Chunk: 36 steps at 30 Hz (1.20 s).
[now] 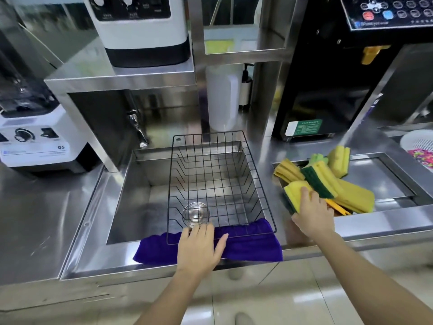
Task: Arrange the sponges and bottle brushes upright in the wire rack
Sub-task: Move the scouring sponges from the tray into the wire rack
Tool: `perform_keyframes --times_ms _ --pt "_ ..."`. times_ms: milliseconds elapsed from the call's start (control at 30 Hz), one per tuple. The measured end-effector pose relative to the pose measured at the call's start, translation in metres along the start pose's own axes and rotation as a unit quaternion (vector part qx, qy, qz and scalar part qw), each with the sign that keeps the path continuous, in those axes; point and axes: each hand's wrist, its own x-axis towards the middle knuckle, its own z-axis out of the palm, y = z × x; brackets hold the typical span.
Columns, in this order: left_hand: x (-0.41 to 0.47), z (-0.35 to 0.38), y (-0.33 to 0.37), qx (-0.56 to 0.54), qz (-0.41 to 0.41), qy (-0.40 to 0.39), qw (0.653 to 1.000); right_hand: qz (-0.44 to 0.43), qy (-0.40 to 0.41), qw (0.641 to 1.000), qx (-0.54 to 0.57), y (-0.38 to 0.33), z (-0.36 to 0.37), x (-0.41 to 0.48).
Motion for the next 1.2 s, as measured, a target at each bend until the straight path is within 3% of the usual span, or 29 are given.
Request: perform_keyframes --times_ms 133,200,300,467,633,733,933,1000,1200 --pt "0.000 0.004 -0.004 0.016 0.018 0.029 0.999 -0.005 0.109 0.981 0.160 -0.014 -0.029 -0.003" --pt "0.001 0.007 -0.004 0.016 0.027 0.049 0.998 -0.008 0.165 0.946 0.278 -0.025 -0.049 -0.005" --pt "0.003 0.008 -0.004 0.010 0.019 0.081 0.996 -0.054 0.168 0.868 0.463 -0.052 -0.076 -0.002" --pt "0.005 0.010 -0.007 0.000 0.005 0.091 0.996 -0.026 0.029 0.767 0.641 -0.099 -0.075 0.009" --pt "0.001 0.010 -0.012 0.004 -0.009 0.087 0.996 0.081 -0.136 0.734 0.661 -0.136 -0.026 0.008" --pt "0.001 0.011 -0.012 0.008 -0.009 0.084 0.996 0.065 -0.207 0.748 0.628 -0.154 -0.002 0.000" --pt "0.001 0.012 -0.012 0.002 -0.011 0.085 0.996 -0.130 -0.244 0.831 0.483 -0.177 0.005 -0.004" --pt "0.001 0.013 -0.012 0.005 -0.008 0.083 0.996 -0.162 -0.245 0.837 0.462 -0.178 0.005 0.000" --pt "0.002 0.012 -0.011 0.006 -0.007 0.063 0.998 -0.217 -0.345 0.831 0.379 -0.182 0.015 0.008"
